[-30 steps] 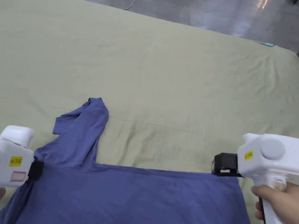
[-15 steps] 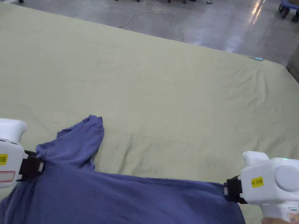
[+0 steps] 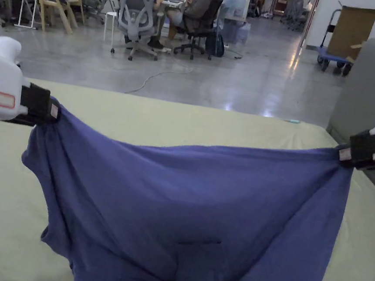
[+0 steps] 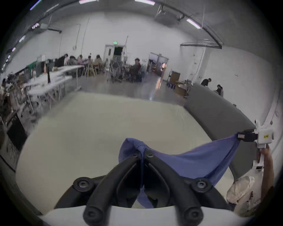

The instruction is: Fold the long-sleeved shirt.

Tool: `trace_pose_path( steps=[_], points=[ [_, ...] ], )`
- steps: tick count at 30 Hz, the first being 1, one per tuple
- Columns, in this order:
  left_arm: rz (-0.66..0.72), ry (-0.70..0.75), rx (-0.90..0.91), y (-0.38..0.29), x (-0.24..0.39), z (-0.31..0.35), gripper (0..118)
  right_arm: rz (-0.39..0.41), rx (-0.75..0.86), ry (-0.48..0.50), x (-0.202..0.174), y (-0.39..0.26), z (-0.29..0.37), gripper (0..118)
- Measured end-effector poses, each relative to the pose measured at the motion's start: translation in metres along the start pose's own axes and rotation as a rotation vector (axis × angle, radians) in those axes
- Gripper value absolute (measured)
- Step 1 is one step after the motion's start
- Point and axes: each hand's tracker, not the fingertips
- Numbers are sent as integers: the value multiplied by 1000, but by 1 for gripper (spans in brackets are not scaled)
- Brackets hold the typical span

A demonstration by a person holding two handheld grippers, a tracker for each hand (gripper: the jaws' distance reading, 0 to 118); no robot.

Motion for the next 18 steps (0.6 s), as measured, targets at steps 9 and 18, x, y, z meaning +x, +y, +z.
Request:
trace_pose_path(
  steps=[9, 18],
  points=[
    [-36, 63, 156, 182, 10, -21, 0, -37, 166, -125, 20, 184, 1, 1],
    [-6, 87, 408, 297, 44, -23, 0, -163, 387, -232, 26, 288, 29, 1]
  ],
)
